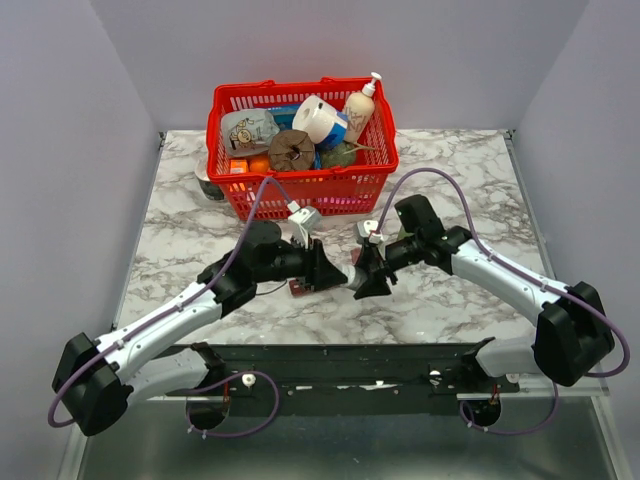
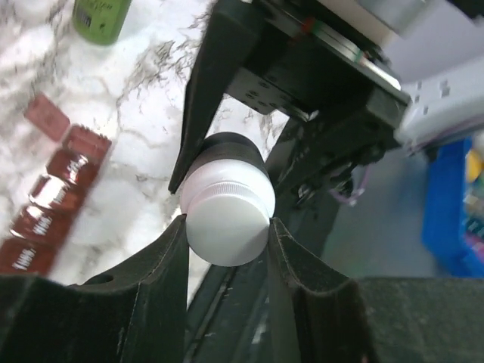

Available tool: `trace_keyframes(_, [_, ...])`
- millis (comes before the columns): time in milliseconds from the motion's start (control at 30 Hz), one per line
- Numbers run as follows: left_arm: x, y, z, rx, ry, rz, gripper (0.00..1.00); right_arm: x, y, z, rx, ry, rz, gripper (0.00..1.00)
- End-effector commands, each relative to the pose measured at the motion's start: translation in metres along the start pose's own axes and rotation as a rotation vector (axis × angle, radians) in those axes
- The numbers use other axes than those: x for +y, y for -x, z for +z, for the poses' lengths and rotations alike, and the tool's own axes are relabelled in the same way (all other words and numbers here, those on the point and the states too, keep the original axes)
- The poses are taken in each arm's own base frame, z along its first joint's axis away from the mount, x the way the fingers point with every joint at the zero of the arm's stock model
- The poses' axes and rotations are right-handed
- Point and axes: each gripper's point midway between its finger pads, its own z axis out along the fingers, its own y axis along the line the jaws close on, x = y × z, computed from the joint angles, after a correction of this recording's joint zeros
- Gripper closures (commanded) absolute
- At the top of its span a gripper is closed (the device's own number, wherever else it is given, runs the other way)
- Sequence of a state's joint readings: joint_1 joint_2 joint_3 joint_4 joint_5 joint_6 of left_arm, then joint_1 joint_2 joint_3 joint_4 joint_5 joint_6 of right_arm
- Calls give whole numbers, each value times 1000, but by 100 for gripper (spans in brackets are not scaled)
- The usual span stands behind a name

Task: Sort the pills into containers

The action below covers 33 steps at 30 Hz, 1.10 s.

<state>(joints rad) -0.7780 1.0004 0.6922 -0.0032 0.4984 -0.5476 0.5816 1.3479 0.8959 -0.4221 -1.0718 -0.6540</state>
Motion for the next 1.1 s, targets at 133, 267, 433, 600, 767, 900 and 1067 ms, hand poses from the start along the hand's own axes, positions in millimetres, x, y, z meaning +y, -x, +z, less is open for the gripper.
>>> trace_keyframes(133, [-21,20,11,14,49,-628,100,-40,0,-3,49,-175,-33,95])
trace_keyframes(267, [-5,19,11,-2,130,-797,100,-51,-2,-5,70,-234,-16,95])
trace_keyframes(433, [3,12,18,44,194,-1001,97,-57,-4,-7,77,-271,-5,95])
trace_keyframes(600, [-7,26,20,24,117,-993,31,-55,-3,-5,70,-257,-3,95])
trace_keyframes(767, [-7,32,10,-5,53,-883,1,-51,0,-4,55,-236,-5,95])
trace_keyframes(900, [1,33,-9,-50,-28,-758,1,-48,2,-3,44,-219,-8,95])
trace_keyframes(1067, [18,18,-41,-33,-10,-247,1,-36,7,-2,17,-160,-32,95])
